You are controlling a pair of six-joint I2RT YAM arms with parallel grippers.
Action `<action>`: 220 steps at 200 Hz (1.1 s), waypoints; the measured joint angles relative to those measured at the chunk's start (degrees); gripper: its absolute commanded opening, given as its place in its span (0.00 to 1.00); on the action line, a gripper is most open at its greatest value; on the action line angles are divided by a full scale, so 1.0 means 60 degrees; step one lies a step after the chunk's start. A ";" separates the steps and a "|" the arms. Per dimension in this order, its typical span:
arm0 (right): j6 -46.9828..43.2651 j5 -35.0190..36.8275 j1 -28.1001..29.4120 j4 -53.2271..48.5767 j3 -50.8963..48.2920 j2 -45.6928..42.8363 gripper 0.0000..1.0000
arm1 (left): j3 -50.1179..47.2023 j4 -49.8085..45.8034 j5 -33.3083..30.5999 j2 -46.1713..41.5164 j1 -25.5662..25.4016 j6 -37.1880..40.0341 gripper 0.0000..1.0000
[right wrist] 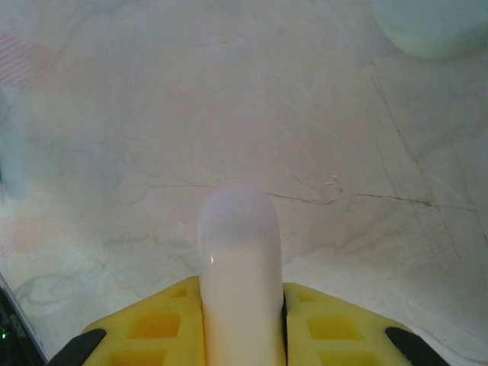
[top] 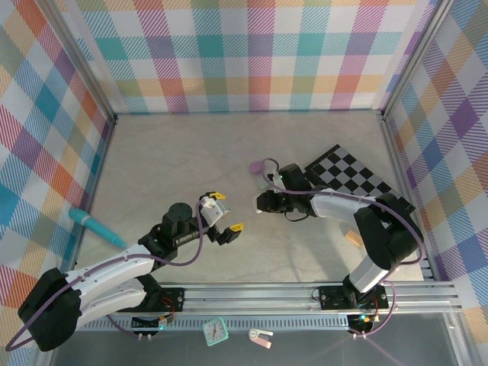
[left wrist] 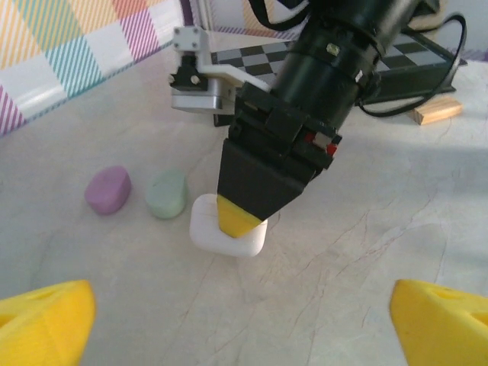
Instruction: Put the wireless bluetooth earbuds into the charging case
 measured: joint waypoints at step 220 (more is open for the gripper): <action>-0.3384 0.3778 -0.0495 -0.0361 -0.0321 -0.3738 0.99 | 0.0044 -0.0266 -0.2306 -0.0579 0.2226 -0.0415 1.00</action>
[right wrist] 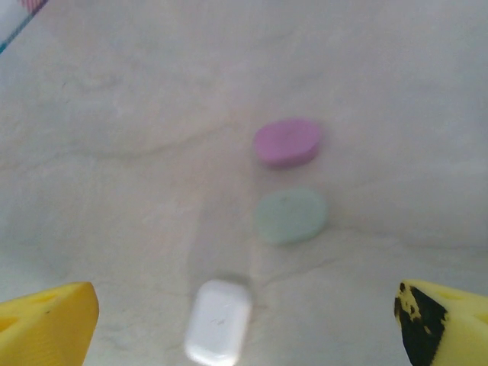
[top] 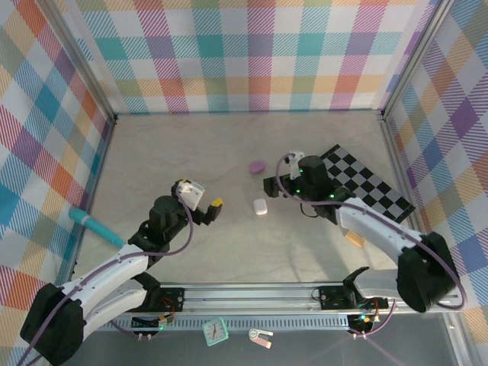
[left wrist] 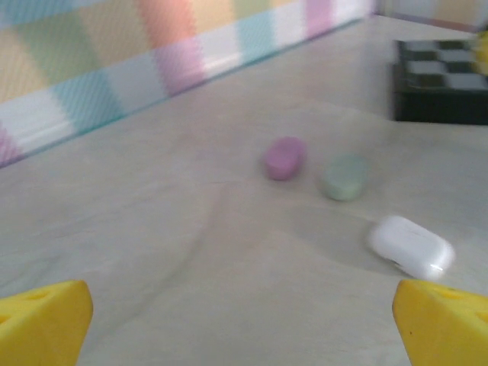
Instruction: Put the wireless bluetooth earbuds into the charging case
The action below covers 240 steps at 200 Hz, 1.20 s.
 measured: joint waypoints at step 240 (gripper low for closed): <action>-0.1931 -0.0648 -0.5078 0.7643 -0.3759 0.2761 0.99 | 0.0583 0.4790 0.0579 0.6601 0.4568 -0.2248 1.00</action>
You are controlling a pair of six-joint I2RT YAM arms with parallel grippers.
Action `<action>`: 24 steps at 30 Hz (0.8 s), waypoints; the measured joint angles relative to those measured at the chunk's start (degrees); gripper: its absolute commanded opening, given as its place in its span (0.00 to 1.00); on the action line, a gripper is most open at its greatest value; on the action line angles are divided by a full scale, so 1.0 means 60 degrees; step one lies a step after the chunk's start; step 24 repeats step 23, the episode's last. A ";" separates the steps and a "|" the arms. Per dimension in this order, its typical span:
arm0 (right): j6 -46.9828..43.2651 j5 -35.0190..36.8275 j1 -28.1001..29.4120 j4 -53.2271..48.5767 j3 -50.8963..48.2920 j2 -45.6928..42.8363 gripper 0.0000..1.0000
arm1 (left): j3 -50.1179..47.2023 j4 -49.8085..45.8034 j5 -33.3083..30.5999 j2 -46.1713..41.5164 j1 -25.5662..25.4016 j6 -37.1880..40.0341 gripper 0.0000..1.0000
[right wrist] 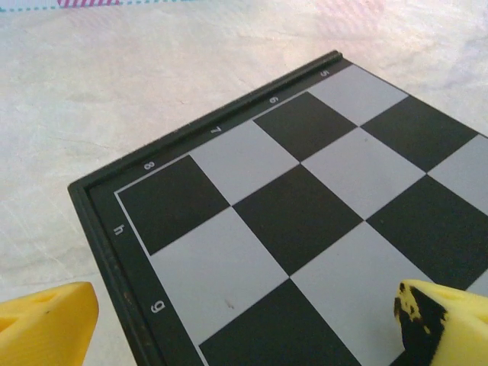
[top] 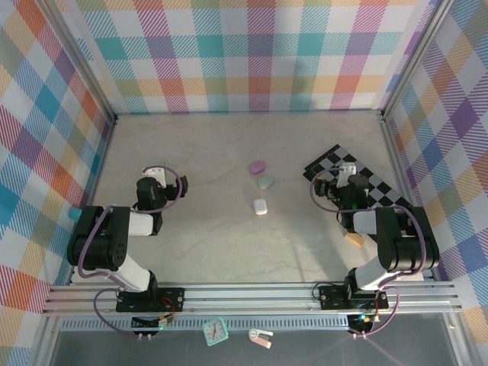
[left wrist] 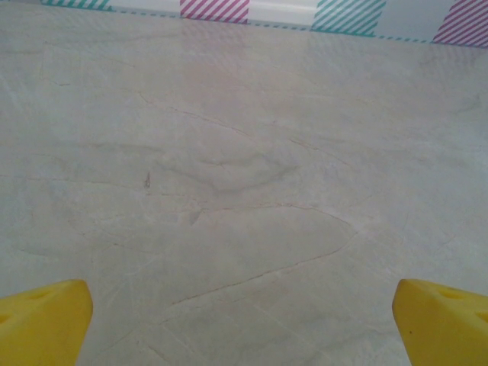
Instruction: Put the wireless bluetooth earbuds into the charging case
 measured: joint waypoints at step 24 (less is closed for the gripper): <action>0.0000 -0.0066 0.0000 0.0066 0.0000 0.0000 0.99 | 0.0007 -0.0324 -0.0321 0.0000 -0.0178 0.0007 1.00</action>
